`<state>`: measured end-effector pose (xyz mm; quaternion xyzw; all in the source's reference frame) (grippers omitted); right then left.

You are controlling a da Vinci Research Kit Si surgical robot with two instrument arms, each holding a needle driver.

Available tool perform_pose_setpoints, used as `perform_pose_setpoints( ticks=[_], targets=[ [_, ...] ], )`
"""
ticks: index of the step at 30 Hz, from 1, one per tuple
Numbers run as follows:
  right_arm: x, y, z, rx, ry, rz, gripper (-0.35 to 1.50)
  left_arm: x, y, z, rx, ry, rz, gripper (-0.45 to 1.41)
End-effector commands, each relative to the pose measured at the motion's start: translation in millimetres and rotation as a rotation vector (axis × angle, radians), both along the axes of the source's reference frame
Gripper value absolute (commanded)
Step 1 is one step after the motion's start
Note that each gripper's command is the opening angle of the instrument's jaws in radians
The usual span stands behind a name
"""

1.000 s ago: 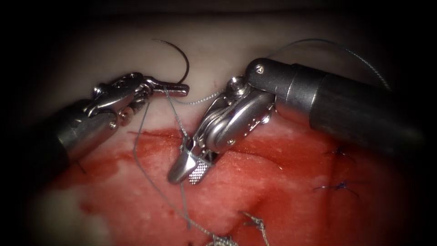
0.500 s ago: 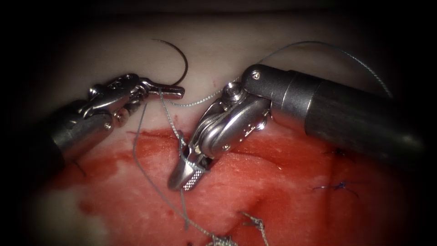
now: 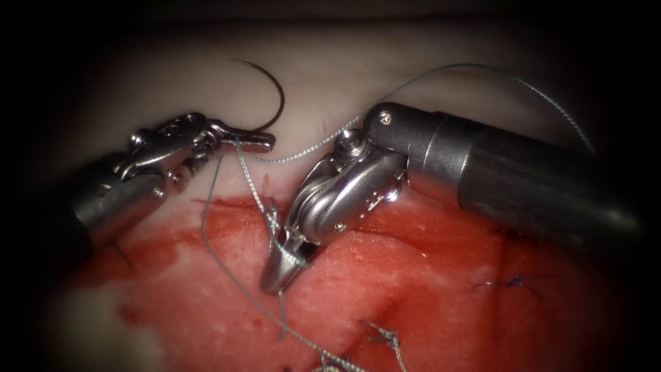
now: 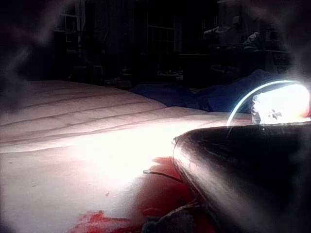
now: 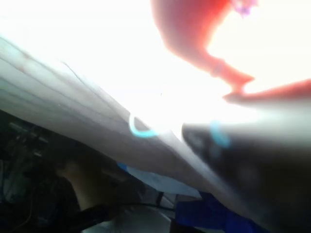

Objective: Wound Closure

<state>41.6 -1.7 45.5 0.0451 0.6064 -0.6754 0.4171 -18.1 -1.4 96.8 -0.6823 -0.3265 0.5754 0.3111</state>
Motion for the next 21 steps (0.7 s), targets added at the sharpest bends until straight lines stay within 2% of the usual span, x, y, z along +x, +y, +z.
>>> perform_pose_setpoints(
  ticks=[1, 3, 4, 5, 12, 21],
  targets=[
    [1.1, 2.4, -2.0, -0.034, 0.066, 0.011, -0.35, -0.1, 1.4, -0.8, -0.008, 0.0, -0.004, -0.45],
    [0.7, 3.4, -2.5, -0.054, 0.154, 0.013, -0.35, 0.1, 1.4, -0.8, -0.008, 0.004, 0.001, -0.45],
    [0.2, 4.4, -3.0, -0.063, 0.233, 0.003, -0.35, 0.3, 1.4, -0.9, -0.006, 0.005, -0.002, -0.45],
    [-0.2, 4.9, -3.2, -0.06, 0.244, 0.006, -0.35, 0.4, 1.4, -1.0, -0.005, 0.005, -0.003, -0.45],
    [-2.5, 7.8, -3.5, -0.068, 0.249, 0.019, -0.35, 1.2, 1.4, -1.5, -0.01, 0.012, -0.003, -0.45],
    [-4.7, 9.4, -2.5, -0.144, 0.253, -0.037, -0.35, 1.4, 0.7, -2.3, -0.02, 0.038, 0.013, -0.45]
  ],
)
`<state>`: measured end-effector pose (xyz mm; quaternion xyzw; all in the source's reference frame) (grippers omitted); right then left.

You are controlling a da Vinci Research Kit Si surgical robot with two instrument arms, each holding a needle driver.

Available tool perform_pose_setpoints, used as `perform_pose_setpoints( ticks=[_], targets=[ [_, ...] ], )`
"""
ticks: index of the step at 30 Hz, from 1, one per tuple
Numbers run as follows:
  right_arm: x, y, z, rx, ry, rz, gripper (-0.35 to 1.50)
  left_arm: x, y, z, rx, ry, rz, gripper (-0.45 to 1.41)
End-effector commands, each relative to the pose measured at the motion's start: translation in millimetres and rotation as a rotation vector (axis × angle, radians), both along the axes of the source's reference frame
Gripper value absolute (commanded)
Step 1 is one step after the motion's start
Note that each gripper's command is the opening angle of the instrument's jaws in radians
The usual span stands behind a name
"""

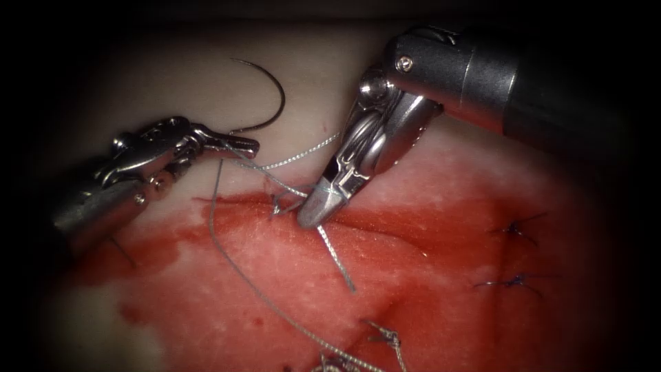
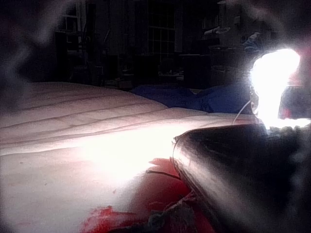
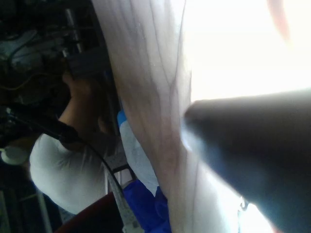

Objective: Wound Closure

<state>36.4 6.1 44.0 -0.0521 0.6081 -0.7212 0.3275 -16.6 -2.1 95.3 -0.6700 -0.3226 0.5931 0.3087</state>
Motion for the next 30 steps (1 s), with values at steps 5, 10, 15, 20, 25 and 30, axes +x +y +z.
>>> perform_pose_setpoints(
  ticks=[5, 10, 15, 20, 25, 30],
  targets=[
    [0.3, 3.1, -0.8, -0.148, 0.036, 0.035, -0.35, 0.5, 0.9, -1.2, -0.015, 0.021, 0.017, -0.45],
    [0.3, 4.5, -1.0, -0.244, 0.061, 0.101, -0.35, 1.2, 0.1, -1.6, -0.023, 0.061, 0.067, -0.45],
    [0.7, 5.8, -1.5, -0.31, 0.089, 0.155, -0.35, 1.8, -0.7, -2.0, -0.028, 0.1, 0.137, -0.45],
    [1.6, 6.4, -1.5, -0.441, 0.173, 0.156, -0.35, 2.2, -1.6, -2.7, -0.037, 0.123, 0.206, -0.45],
    [2.1, 6.8, -1.0, -0.694, 0.244, 0.1, -0.35, 2.2, -2.8, -4.0, -0.041, 0.133, 0.271, -0.45],
    [1.6, 7.4, -0.4, -0.861, 0.252, 0.008, -0.35, 2.0, -3.9, -5.3, -0.046, 0.153, 0.335, -0.45]
  ],
)
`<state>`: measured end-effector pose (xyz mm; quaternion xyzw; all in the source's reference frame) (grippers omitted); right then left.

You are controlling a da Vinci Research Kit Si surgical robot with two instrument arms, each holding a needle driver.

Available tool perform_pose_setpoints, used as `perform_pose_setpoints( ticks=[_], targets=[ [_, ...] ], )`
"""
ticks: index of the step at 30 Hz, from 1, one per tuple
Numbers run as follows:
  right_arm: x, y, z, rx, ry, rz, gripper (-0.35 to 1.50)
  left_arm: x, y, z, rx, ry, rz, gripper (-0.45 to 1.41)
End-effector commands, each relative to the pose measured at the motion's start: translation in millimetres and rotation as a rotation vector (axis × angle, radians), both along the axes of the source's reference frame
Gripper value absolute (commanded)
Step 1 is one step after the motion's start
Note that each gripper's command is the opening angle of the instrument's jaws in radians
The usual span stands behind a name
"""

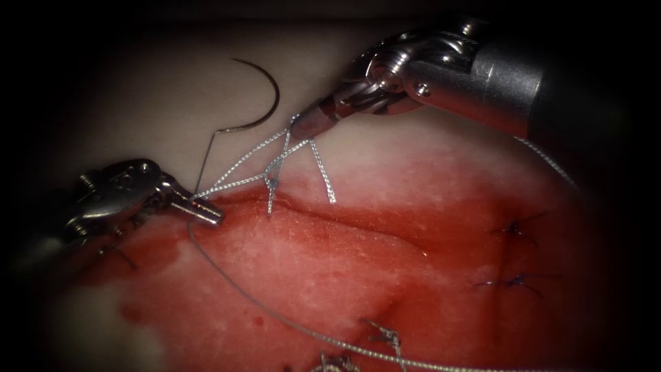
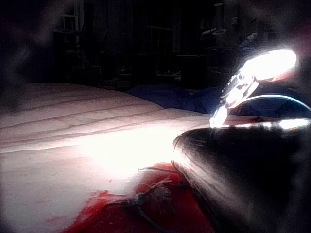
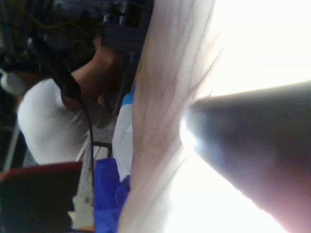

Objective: Wound Closure

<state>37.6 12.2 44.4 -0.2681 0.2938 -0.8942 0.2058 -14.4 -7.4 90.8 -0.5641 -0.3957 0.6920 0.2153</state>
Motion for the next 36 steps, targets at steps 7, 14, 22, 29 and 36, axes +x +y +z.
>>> perform_pose_setpoints(
  ticks=[7, 14, 22, 29, 36],
  targets=[
    [0.0, 1.5, 0.4, -0.175, 0.029, -0.041, -0.35, -0.5, -0.5, -2.5, -0.027, 0.045, 0.099, -0.45],
    [-0.2, 2.0, 1.4, -0.262, 0.018, -0.022, -0.35, -0.3, -2.5, -4.5, -0.021, 0.086, 0.192, -0.45],
    [-0.2, 2.7, 2.9, -0.357, -0.043, -0.032, -0.35, -1.4, -4.2, -5.7, 0.068, 0.114, 0.244, -0.45],
    [-0.3, 2.8, 4.5, -0.387, -0.067, -0.048, -0.35, -2.5, -5.6, -7.4, 0.158, 0.139, 0.307, -0.45],
    [-0.4, 3.1, 4.8, -0.41, -0.061, -0.021, -0.35, -4.3, -7.8, -9.5, 0.305, 0.164, 0.368, -0.45]
  ],
)
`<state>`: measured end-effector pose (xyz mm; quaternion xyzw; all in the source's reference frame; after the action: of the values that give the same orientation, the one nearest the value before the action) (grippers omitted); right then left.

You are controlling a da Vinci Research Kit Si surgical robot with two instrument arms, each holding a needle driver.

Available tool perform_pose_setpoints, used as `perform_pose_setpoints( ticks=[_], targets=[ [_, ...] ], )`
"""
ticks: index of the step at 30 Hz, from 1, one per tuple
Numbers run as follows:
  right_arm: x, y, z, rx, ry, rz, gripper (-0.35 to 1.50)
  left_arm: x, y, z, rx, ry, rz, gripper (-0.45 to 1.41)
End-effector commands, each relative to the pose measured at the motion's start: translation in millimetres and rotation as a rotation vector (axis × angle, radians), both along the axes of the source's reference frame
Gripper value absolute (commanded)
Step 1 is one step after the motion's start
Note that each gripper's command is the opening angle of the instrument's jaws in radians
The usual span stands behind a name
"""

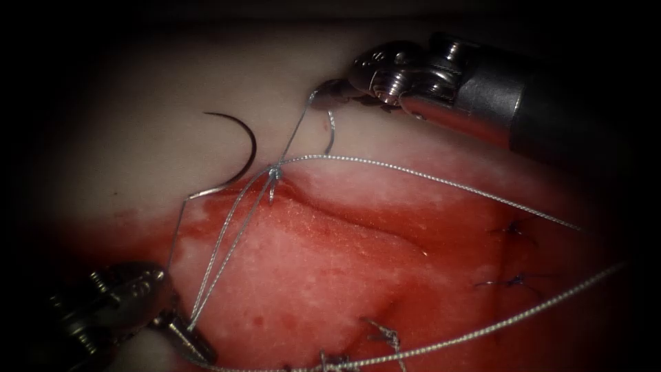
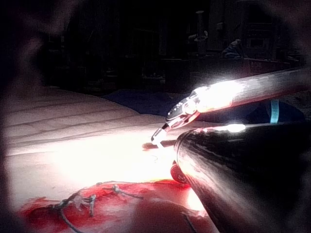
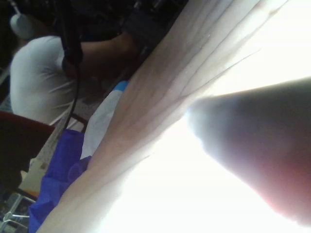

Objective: Wound Closure

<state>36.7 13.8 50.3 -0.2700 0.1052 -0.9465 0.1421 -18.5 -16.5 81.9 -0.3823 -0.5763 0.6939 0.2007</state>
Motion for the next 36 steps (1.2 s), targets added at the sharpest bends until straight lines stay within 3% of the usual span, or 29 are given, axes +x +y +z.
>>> perform_pose_setpoints(
  ticks=[1, 10, 19, 26, 36],
  targets=[
    [0.6, 1.6, -1.0, -0.008, 0.005, 0.011, -0.35, -0.3, 1.0, -0.9, 0.005, 0.002, 0.007, -0.45],
    [0.4, 1.9, -0.4, -0.037, 0.043, 0.038, -0.35, -2.3, -2.1, -2.1, -0.004, 0.021, 0.082, -0.45],
    [0.2, 1.9, 0.9, -0.07, 0.014, 0.058, -0.35, -3.4, -3.6, -2.1, -0.02, 0.057, 0.131, -0.45],
    [0.3, 2.3, 2.2, -0.073, 0.01, 0.062, -0.35, -3.1, -3.9, -1.5, 0.081, 0.178, 0.151, -0.45],
    [0.2, 3.1, 2.8, -0.082, 0.025, 0.086, -0.35, -0.8, -4.2, -1.6, 0.104, 0.247, 0.167, -0.45]
  ],
)
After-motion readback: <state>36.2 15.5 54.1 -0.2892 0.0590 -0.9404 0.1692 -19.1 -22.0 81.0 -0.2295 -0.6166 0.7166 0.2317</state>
